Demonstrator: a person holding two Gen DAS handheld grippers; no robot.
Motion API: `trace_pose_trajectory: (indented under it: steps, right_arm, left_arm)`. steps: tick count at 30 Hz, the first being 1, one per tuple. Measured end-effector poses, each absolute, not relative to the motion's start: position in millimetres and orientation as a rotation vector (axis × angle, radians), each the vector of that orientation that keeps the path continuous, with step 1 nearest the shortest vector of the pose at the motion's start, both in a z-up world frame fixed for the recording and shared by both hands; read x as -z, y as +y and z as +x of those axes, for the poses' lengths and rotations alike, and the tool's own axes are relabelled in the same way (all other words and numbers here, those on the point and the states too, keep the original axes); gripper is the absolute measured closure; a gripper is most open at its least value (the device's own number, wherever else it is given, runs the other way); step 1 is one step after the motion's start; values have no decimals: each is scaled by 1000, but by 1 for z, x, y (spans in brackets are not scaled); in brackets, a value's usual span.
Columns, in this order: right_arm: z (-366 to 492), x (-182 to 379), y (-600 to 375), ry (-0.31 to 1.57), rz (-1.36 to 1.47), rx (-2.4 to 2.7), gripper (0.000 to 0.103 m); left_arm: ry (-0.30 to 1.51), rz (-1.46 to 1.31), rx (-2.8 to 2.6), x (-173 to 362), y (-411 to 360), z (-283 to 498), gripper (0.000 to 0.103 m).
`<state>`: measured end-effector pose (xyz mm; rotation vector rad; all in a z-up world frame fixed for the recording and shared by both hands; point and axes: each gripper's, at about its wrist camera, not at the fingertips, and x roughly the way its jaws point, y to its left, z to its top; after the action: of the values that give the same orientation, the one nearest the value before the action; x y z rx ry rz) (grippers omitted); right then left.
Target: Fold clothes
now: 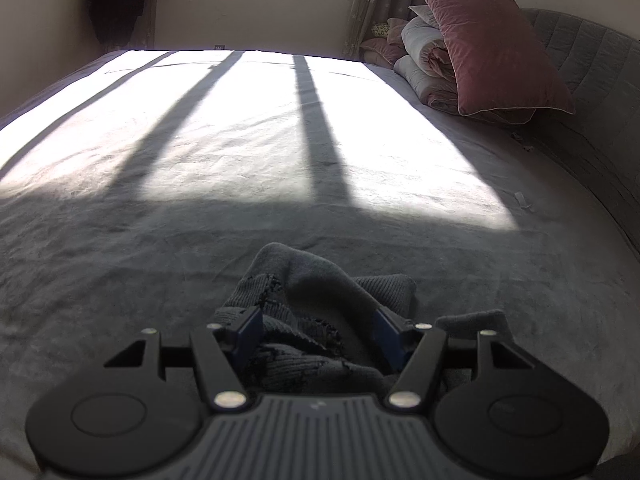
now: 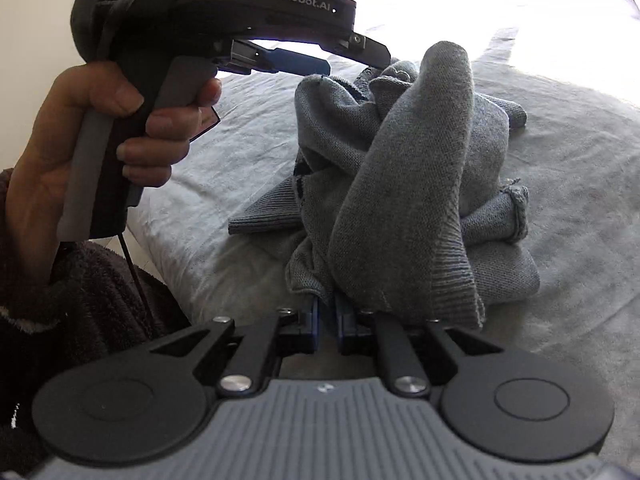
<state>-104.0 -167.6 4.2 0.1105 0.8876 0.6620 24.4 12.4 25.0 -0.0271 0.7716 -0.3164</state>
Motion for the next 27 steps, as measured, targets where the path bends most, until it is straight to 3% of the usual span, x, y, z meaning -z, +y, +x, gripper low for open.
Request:
trace_pose_trajectory:
  steps: [2,3,4,11,13,14,20,23,25,27]
  right_arm:
    - [-109,-14,-172,845,97,-665,66]
    - [-111,-18,-176,820,105,-665,50]
    - [-113,-23,-179,795,113,-666,48]
    - [-96,-40,-207,721,255,-530,48]
    - [-85,-39,-214,731,297,-482,48]
    - [-79,-37,-216,739,317,-460,48]
    - [-53,-15,-208,821,374,-411,48]
    - [-45,-8,-201,834,359,-391,50]
    - [-41,-8,-199,834,357,-388,75]
    - [-39,-10,-199,824,346,-370,84]
  left_arm:
    - [762,-27,285,-22,16,29,40]
    - [755,-31,270,-21,19,32,40]
    - [749,-37,260,-21,21,34,40]
    - [731,-92,206,-19,33,58,38]
    - [749,-91,202,-15,30,65,26]
    - [764,-88,202,-12,29,68,25]
    - [901,-80,193,17,18,90,26]
    - [964,-145,196,30,20,94,41]
    - [956,-157,199,27,21,91,58]
    - [929,-174,187,20,24,85,73]
